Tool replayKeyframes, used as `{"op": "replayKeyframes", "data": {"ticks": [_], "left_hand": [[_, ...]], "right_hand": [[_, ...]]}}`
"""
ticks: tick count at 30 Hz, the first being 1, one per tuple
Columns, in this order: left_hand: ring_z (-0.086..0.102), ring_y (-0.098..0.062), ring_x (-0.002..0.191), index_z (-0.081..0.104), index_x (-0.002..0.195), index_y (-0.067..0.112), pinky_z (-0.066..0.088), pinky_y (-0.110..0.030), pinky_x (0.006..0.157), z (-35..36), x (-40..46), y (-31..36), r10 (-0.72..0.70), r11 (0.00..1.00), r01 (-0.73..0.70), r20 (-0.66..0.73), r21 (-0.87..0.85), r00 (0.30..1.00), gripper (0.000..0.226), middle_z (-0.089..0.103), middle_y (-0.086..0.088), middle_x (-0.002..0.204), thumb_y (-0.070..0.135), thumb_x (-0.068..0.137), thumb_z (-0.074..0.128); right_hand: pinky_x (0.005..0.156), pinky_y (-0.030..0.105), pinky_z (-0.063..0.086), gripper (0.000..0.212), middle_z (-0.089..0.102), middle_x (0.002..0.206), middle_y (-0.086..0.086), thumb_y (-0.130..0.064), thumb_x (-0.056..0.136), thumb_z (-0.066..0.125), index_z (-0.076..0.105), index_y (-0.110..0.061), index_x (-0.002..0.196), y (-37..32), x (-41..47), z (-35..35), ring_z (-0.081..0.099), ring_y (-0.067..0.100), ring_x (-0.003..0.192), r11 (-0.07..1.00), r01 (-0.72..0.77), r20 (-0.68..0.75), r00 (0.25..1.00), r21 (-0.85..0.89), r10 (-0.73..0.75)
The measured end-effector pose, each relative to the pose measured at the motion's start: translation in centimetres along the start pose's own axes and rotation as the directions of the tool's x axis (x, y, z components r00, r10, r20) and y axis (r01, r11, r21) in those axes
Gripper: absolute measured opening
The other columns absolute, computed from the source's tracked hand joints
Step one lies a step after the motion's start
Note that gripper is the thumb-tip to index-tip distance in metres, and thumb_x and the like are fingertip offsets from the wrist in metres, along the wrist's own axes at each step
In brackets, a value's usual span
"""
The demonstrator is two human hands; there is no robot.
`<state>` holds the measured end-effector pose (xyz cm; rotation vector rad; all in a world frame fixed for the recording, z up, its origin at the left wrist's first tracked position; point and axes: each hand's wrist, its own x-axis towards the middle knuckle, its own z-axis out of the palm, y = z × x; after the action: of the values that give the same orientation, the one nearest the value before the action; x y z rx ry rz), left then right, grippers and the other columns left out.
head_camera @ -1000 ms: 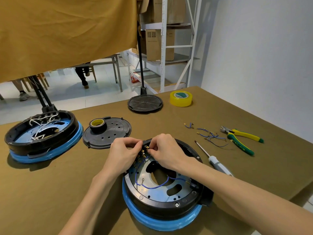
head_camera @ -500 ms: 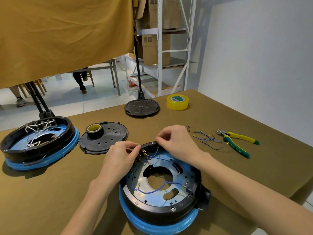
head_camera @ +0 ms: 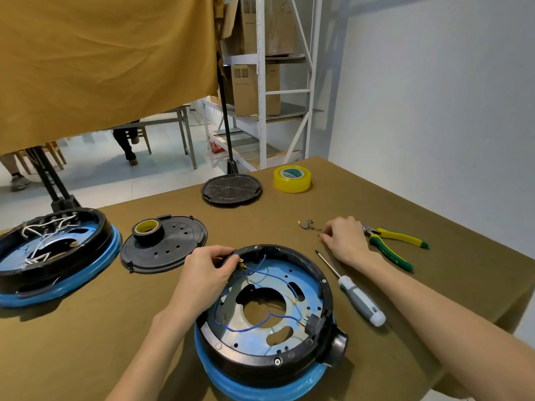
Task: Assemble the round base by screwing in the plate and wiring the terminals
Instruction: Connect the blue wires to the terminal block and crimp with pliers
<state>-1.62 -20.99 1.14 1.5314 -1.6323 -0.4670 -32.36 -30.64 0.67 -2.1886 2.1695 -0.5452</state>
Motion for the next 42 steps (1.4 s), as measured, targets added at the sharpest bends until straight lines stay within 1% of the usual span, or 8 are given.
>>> {"op": "replayKeyframes", "data": {"ticks": [3,6,11,14,24,31,36,42], "left_hand": [[0.061,0.02,0.087,0.08,0.11,0.02,0.045,-0.001,0.063,0.1,0.1,0.0,-0.002,1.0,0.002,0.004,-0.004,1.0,0.019,0.07,0.027,0.087,0.029,0.096,0.071],[0.061,0.02,0.085,0.08,0.112,0.021,0.045,-0.001,0.062,0.1,0.0,0.0,-0.015,1.0,0.015,0.008,0.003,1.0,0.021,0.07,0.027,0.089,0.031,0.097,0.07],[0.064,0.012,0.087,0.079,0.114,0.021,0.043,-0.004,0.066,-0.1,-0.4,0.2,-0.021,1.0,0.021,-0.004,0.009,1.0,0.021,0.071,0.023,0.091,0.03,0.097,0.069],[0.066,0.008,0.089,0.079,0.114,0.021,0.044,-0.007,0.068,-0.2,-0.5,0.3,-0.028,1.0,0.028,-0.002,0.004,1.0,0.021,0.073,0.02,0.093,0.029,0.098,0.068],[0.066,0.004,0.091,0.078,0.115,0.02,0.044,-0.007,0.069,-0.4,-0.7,0.8,-0.047,0.999,0.046,0.002,0.015,0.999,0.022,0.075,0.015,0.097,0.029,0.098,0.068],[0.067,-0.005,0.097,0.077,0.118,0.021,0.055,-0.028,0.086,-0.6,-0.9,1.2,-0.009,0.994,0.008,0.008,0.106,1.0,0.023,0.074,0.01,0.103,0.029,0.099,0.065],[0.061,-0.01,0.109,0.073,0.121,0.023,0.047,-0.029,0.097,-1.1,-1.2,2.1,0.108,0.98,-0.1,-0.038,0.174,0.993,0.023,0.069,0.011,0.115,0.022,0.1,0.065],[0.068,-0.002,0.094,0.077,0.11,0.033,0.048,-0.008,0.076,-1.7,-1.7,5.1,0.243,0.957,-0.224,0.082,-0.186,0.967,0.019,0.075,0.022,0.099,0.022,0.101,0.064]], "right_hand": [[0.099,0.043,0.048,0.015,0.073,0.099,-0.006,-0.028,0.099,0.066,0.077,-0.02,0.106,-1.2,0.0,-2.0,0.064,0.017,0.099,0.914,0.03,-0.103,0.995,0.406,0.013],[0.083,0.028,0.054,0.009,0.075,0.086,-0.007,-0.02,0.097,0.069,0.078,-0.021,0.093,-2.7,0.2,-4.7,0.067,0.002,0.081,0.606,0.012,-0.091,0.991,0.795,0.1],[0.074,0.031,0.047,0.013,0.075,0.083,-0.003,-0.026,0.1,0.067,0.076,-0.017,0.1,-4.5,-0.3,-6.0,0.062,0.017,0.083,0.165,-0.247,0.238,0.969,0.955,0.073],[0.069,0.03,0.047,0.015,0.071,0.079,-0.001,-0.027,0.101,0.064,0.073,-0.015,0.101,-5.3,-0.9,-6.1,0.061,0.015,0.074,0.017,-0.338,0.339,0.939,0.941,-0.065],[0.057,0.023,0.044,0.019,0.06,0.076,0.001,-0.019,0.105,0.057,0.067,-0.006,0.112,-7.5,-3.8,-6.8,0.047,0.01,0.058,0.047,-0.405,0.4,0.868,0.913,-0.296],[0.068,0.023,0.056,0.015,0.068,0.083,0.008,-0.01,0.097,0.065,0.077,-0.004,0.101,-7.9,-5.0,-6.5,0.061,0.014,0.07,0.017,-0.431,0.406,0.834,0.902,-0.373],[0.076,0.025,0.058,0.015,0.073,0.087,0.012,-0.001,0.096,0.065,0.079,-0.004,0.096,-8.1,-5.8,-6.0,0.066,0.018,0.078,0.165,-0.332,0.37,0.843,0.929,-0.391],[0.085,0.032,0.056,0.017,0.074,0.092,0.018,-0.002,0.092,0.071,0.083,-0.013,0.09,-8.1,-6.8,-5.7,0.067,0.023,0.085,0.309,-0.165,0.288,0.864,0.937,-0.413]]}}
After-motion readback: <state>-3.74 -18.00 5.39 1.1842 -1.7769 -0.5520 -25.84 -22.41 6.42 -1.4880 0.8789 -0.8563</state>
